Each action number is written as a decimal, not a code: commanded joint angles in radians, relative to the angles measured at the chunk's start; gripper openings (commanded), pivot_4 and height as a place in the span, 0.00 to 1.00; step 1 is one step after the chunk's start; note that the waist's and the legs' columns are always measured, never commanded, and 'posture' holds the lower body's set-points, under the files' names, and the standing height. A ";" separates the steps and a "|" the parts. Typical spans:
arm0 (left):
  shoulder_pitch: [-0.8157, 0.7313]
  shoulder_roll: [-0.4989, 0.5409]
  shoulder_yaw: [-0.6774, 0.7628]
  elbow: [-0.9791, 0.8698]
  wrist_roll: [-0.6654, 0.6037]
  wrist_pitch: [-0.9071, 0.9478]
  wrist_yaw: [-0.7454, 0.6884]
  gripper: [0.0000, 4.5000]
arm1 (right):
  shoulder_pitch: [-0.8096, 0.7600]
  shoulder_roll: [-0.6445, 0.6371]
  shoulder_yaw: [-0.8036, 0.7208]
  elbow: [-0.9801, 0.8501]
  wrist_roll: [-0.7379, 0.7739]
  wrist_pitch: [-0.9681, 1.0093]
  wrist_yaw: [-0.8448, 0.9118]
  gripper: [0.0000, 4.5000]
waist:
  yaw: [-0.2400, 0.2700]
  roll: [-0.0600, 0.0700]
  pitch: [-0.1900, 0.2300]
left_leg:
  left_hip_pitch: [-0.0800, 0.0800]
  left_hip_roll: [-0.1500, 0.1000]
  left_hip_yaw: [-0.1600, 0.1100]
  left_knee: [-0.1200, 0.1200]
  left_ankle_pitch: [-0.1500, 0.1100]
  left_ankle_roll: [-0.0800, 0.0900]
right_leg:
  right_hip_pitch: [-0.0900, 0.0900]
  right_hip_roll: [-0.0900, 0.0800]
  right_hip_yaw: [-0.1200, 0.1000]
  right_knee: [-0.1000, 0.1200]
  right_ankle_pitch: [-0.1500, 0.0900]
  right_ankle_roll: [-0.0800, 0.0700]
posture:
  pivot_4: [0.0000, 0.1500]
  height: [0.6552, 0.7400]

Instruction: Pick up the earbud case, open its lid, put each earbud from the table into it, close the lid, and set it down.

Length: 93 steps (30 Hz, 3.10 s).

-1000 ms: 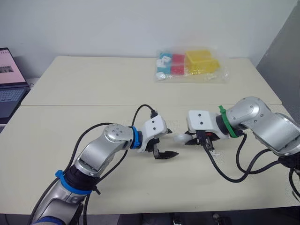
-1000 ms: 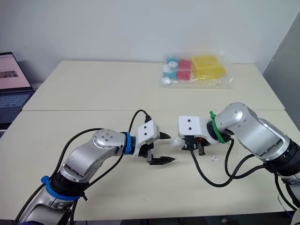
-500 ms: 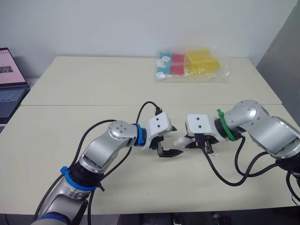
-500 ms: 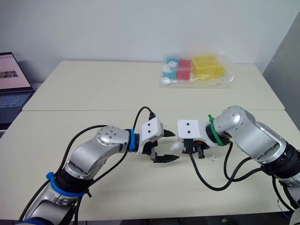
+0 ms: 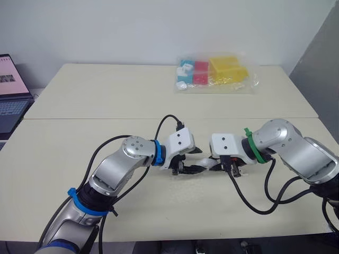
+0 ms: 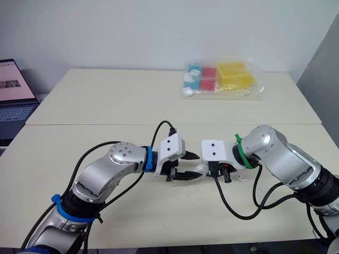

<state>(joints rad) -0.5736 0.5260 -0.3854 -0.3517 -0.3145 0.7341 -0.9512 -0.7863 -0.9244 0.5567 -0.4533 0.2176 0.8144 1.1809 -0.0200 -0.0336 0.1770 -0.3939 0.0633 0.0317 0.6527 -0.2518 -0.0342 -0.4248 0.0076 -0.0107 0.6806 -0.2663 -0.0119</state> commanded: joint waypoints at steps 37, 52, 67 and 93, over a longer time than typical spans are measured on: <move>0.021 -0.012 0.035 -0.003 -0.031 -0.018 0.006 0.35 | -0.007 0.028 -0.089 -0.027 -0.002 0.016 0.029 0.17 | 0.001 0.000 0.000 | -0.003 0.000 0.000 0.009 0.000 0.000 | 0.001 0.000 -0.001 0.001 0.001 0.001 | 1.00 0.95; 0.037 0.002 0.026 -0.015 -0.031 -0.021 -0.015 0.19 | 0.007 0.036 -0.121 -0.028 0.029 0.042 0.024 0.17 | 0.001 0.000 0.000 | -0.003 0.000 0.000 0.009 0.000 0.000 | 0.001 0.000 -0.001 0.001 0.001 0.001 | 1.00 0.95; 0.097 -0.069 0.134 0.081 -0.106 -0.082 -0.010 0.18 | 0.127 -0.160 -0.354 -0.066 0.094 -0.104 0.098 1.00 | 0.011 0.000 0.000 | -0.003 0.000 0.000 0.009 0.000 0.000 | 0.002 0.000 -0.001 0.000 0.001 0.001 | 1.00 0.95; 0.232 -0.189 0.160 0.204 0.004 -0.699 -0.082 0.18 | 0.089 0.071 -0.382 0.002 0.054 -0.262 -0.092 1.00 | 0.015 0.000 0.000 | -0.001 0.000 0.002 0.009 0.000 0.000 | 0.004 0.000 0.000 0.000 0.002 0.002 | 1.00 0.95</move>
<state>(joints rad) -0.3451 0.3365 -0.2074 -0.1328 -0.3218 0.0724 -1.0148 -0.6606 -0.8533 0.2003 -0.4491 0.2688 0.5556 1.0941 -0.0045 -0.0333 0.1768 -0.3945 0.0633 0.0336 0.6619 -0.2520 -0.0340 -0.4209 0.0076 -0.0113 0.6810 -0.2640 -0.0098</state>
